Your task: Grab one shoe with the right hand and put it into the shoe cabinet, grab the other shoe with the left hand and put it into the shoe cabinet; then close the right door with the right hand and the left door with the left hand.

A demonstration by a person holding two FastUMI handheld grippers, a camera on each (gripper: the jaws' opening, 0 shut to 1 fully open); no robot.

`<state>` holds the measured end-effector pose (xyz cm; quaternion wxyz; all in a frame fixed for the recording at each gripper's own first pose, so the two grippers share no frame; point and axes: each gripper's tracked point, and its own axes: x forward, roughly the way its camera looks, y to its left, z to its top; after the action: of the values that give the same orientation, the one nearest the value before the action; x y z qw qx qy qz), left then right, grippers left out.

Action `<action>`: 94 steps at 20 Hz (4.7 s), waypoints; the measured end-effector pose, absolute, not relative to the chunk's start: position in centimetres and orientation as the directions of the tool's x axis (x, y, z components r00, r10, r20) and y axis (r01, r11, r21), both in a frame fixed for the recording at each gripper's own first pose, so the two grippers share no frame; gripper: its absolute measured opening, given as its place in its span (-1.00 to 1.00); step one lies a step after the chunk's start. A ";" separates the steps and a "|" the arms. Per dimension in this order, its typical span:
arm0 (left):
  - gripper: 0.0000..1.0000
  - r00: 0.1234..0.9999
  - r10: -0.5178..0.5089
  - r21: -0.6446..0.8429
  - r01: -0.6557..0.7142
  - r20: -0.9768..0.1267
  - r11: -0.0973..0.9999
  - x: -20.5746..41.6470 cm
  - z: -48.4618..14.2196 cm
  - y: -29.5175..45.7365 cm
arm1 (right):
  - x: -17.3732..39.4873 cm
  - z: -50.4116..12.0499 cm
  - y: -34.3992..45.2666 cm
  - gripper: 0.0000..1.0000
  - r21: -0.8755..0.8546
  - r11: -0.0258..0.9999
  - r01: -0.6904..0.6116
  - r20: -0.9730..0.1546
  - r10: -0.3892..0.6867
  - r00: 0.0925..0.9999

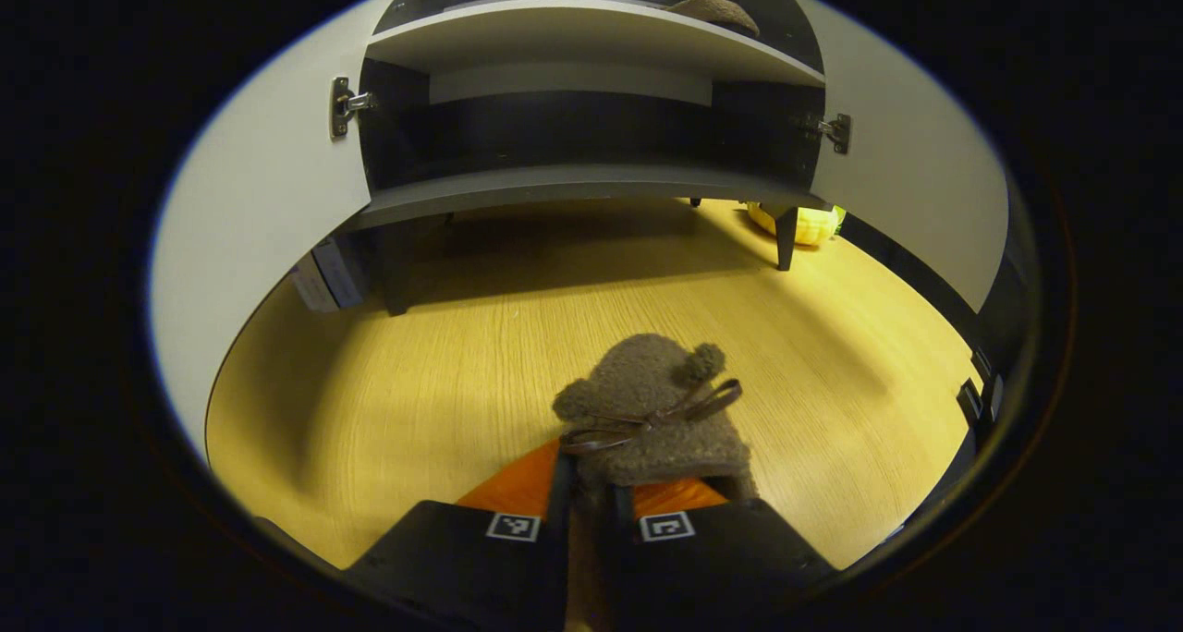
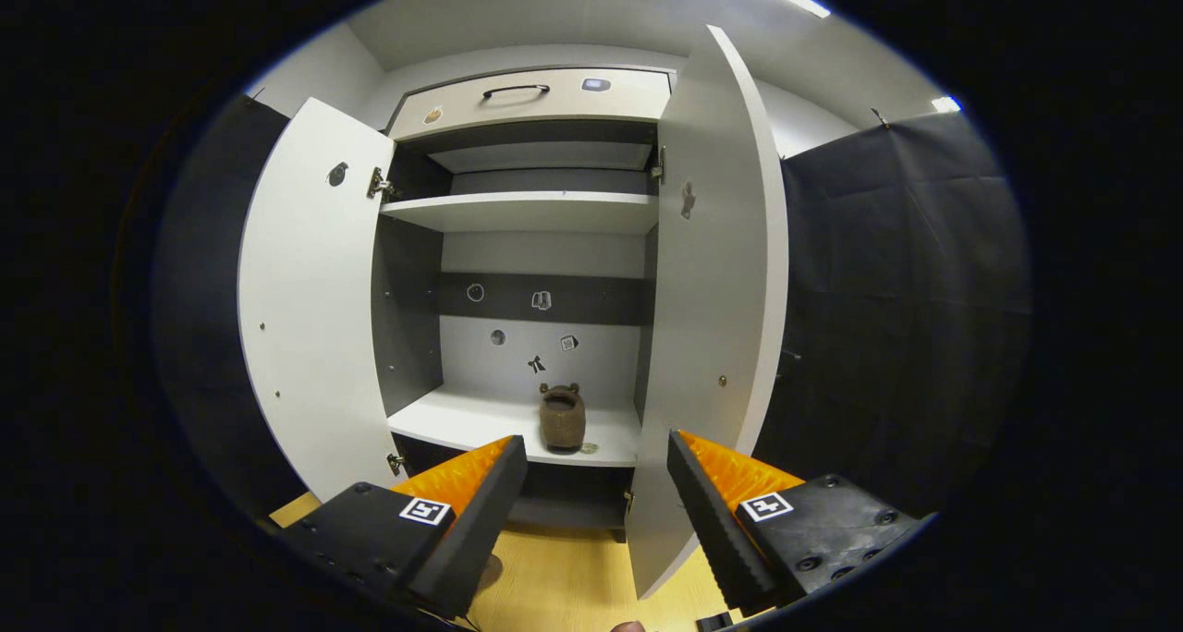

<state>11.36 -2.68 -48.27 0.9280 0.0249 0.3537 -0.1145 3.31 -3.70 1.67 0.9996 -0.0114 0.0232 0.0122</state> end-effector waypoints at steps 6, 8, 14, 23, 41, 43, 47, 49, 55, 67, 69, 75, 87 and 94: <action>-0.88 0.711 -0.118 0.046 0.207 -0.693 0.977 10.4 -46.7 -0.8 | 3.4 2.2 -3.7 0.95 -0.011 0.999 -0.031 -0.025 0.031 0.999; -0.89 0.722 -0.126 0.024 0.195 -0.681 0.981 9.7 -44.6 -0.8 | 3.5 2.2 -3.9 0.95 -0.013 0.999 -0.030 -0.015 0.029 0.999; -0.89 0.788 -0.141 -0.028 0.155 -0.599 0.988 9.6 -32.4 -1.8 | 3.1 2.1 -5.4 0.94 0.015 1.000 0.001 -0.001 -0.001 1.000; -0.89 0.872 -0.140 -0.062 0.126 -0.470 0.990 17.2 -14.1 -4.9 | 2.2 1.2 -8.1 0.90 0.021 0.999 0.042 0.024 -0.043 0.999; -0.89 0.872 0.073 0.033 -0.065 -0.484 0.997 43.2 -9.0 -1.8 | 2.0 0.4 -13.8 0.96 0.024 0.995 0.093 0.029 -0.094 0.995; -0.89 0.851 0.085 0.054 -0.067 -0.519 0.996 44.6 -10.7 -1.6 | 2.0 0.7 -14.8 0.96 0.024 0.993 0.119 0.034 -0.120 0.992; -0.89 0.812 0.083 0.060 -0.059 -0.578 0.996 45.9 -12.9 -1.9 | 1.7 0.5 -16.6 0.95 0.014 0.987 0.161 0.027 -0.161 0.987; -0.87 0.799 0.093 0.103 -0.039 -0.595 0.994 46.0 -13.2 -1.9 | 1.6 0.4 -17.4 0.95 0.017 0.983 0.181 0.024 -0.181 0.983; -0.36 0.808 0.117 0.142 -0.042 -0.577 0.989 44.5 -11.8 -1.9 | 1.1 0.3 -18.3 0.95 0.035 0.978 0.207 0.023 -0.208 0.978; 0.74 0.936 0.067 0.146 -0.017 -0.344 0.989 38.3 -3.9 -3.4 | -0.8 0.2 -19.2 0.95 0.055 0.974 0.222 0.010 -0.222 0.975; 0.84 0.958 0.064 0.163 -0.018 -0.279 0.986 36.6 -1.5 -3.2 | -0.8 0.3 -19.5 0.96 0.056 0.973 0.225 0.008 -0.226 0.974; 0.88 0.998 0.003 0.147 0.006 -0.060 0.989 28.0 6.2 -3.8 | -0.2 1.0 -20.7 0.95 0.055 0.971 0.232 0.022 -0.234 0.972; 0.88 0.996 -0.088 0.021 0.087 0.024 0.996 11.9 5.3 -5.4 | 4.2 0.1 -23.4 0.93 0.080 0.972 0.221 -0.023 -0.219 0.975; 0.89 0.991 -0.119 0.030 0.121 -0.056 0.992 7.3 2.3 -5.4 | 7.3 -1.4 -23.5 0.93 0.100 0.979 0.179 -0.060 -0.174 0.983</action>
<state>7.26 -5.39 2.31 0.9977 0.0166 0.0273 -0.0600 7.27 -23.46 -1.38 0.9943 0.0524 0.0254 -0.0888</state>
